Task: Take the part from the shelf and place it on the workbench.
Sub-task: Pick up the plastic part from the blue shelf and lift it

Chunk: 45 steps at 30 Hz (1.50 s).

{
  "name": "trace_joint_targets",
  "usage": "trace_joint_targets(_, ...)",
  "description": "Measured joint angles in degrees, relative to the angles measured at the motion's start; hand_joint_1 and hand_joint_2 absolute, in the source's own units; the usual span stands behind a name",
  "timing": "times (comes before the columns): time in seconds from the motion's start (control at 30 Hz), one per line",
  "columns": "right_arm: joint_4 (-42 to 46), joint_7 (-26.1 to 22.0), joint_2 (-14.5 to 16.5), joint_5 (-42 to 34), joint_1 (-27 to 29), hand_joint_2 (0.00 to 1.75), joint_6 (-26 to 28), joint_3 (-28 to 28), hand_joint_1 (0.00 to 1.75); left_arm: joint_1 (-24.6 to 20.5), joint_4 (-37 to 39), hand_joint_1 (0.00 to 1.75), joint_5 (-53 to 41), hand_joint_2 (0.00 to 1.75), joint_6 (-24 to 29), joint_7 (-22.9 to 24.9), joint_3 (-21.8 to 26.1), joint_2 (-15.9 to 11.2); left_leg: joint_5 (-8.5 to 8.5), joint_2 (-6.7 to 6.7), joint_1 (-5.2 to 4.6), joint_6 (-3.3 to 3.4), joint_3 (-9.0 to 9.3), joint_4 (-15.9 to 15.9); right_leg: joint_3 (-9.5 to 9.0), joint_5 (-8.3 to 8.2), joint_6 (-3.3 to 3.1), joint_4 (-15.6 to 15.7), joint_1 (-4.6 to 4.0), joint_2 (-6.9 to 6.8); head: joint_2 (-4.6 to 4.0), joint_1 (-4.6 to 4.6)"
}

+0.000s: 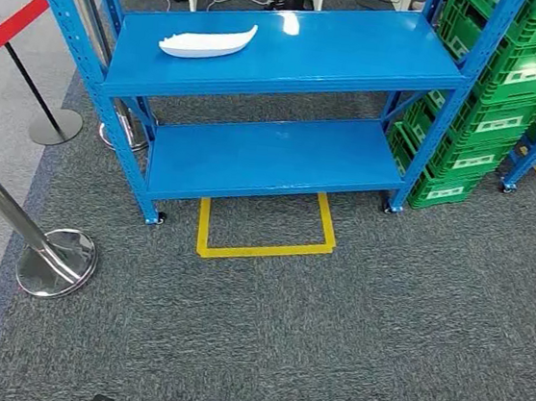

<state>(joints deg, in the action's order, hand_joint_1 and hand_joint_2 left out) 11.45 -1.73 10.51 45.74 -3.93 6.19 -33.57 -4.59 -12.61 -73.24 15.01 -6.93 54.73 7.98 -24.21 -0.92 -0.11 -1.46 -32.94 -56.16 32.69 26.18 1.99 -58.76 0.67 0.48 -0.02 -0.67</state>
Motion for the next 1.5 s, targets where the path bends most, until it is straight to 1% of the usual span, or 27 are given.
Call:
trace_joint_targets(0.47,0.0,-0.59,0.0,0.31,-0.08,1.75,0.26,-0.39,0.0,-0.37,0.0,0.0,0.2,1.75,-0.23,-0.58,0.04,-0.12,0.0,0.0,0.0,0.0,0.0,0.0,0.0,0.0,0.0,0.0,0.0,0.0,0.0,0.0)
trace_joint_targets(0.7,0.0,-0.56,0.0,0.55,-0.03,1.75,0.24,-0.53,0.0,-0.37,0.0,0.0,2.3,1.75,0.23,-1.59,0.6,-0.49,0.0,0.0,0.0,0.0,0.0,0.0,0.0,0.0,0.0,0.0,0.0,0.0,0.0,0.0)
trace_joint_targets(0.8,0.0,-0.97,0.0,0.22,0.0,1.75,0.2,-0.69,0.0,-0.37,0.0,0.0,4.98,1.75,0.99,-3.14,2.05,-1.1,0.0,0.0,0.0,0.0,0.0,0.0,0.01,0.0,0.0,0.0,0.0,0.0,0.0,0.0)
trace_joint_targets(0.93,0.0,-1.49,0.0,-0.29,0.06,1.75,-0.18,-1.56,0.0,-0.5,0.0,0.0,9.47,1.75,2.41,-5.88,5.29,-2.5,0.0,0.0,0.0,0.0,0.0,0.0,0.02,0.0,0.0,0.0,-0.01,0.01,0.0,0.0)
trace_joint_targets(1.1,0.0,-1.62,0.0,-0.32,0.08,1.75,-0.61,-2.13,0.0,-0.84,-0.02,0.0,11.92,1.75,3.28,-7.73,8.34,-4.23,0.01,0.0,0.0,-0.01,0.0,0.0,0.02,0.0,-0.01,0.0,-0.01,0.01,0.0,0.01)
trace_joint_targets(1.2,0.0,-1.63,0.0,-0.14,0.07,1.75,-0.82,-2.47,0.0,-1.29,-0.1,0.0,14.7,1.75,4.36,-10.57,10.13,-5.57,0.01,0.0,0.01,-0.02,0.01,0.0,0.02,0.01,-0.01,0.0,-0.02,0.01,0.0,-0.01)
trace_joint_targets(1.27,0.0,-1.64,0.0,0.03,0.07,1.75,-0.98,-2.79,0.0,-1.84,-0.36,0.0,16.63,0.87,4.74,-12.42,11.51,-6.83,0.02,0.0,0.01,-0.02,0.0,0.0,0.02,0.01,-0.02,0.0,-0.03,0.01,0.0,-0.01)
trace_joint_targets(1.33,0.0,-1.64,0.0,0.14,0.08,1.75,-1.1,-2.98,0.0,-2.45,-0.67,0.0,17.49,0.0,4.79,-13.1,12.59,-8.12,0.02,0.0,0.01,-0.02,0.01,0.0,0.0,0.01,-0.02,0.0,-0.03,0.01,0.0,0.0)
trace_joint_targets(1.37,0.0,-1.64,0.0,0.19,0.08,1.75,-1.16,-3.02,0.0,-2.7,-0.81,0.0,17.8,0.0,4.97,-13.16,12.97,-8.66,0.02,0.0,0.01,-0.03,0.01,0.0,0.0,0.01,-0.02,0.0,-0.03,0.01,0.0,0.01)
trace_joint_targets(1.43,0.0,-1.64,0.0,0.47,0.07,1.75,-1.29,-3.1,0.0,-3.12,-1.08,0.0,19.32,0.87,5.63,-13.67,13.88,-9.68,0.04,0.0,0.02,-0.04,0.01,0.0,0.01,0.01,-0.02,0.0,-0.03,0.0,0.0,0.01)
trace_joint_targets(1.5,0.0,-1.66,0.0,0.81,0.04,1.75,-1.42,-3.23,0.0,-3.67,-1.34,0.0,22.33,1.75,5.79,-15.43,15.09,-10.64,0.05,0.0,0.03,-0.06,0.01,0.0,0.02,0.01,-0.02,0.0,-0.05,0.0,0.0,0.0)
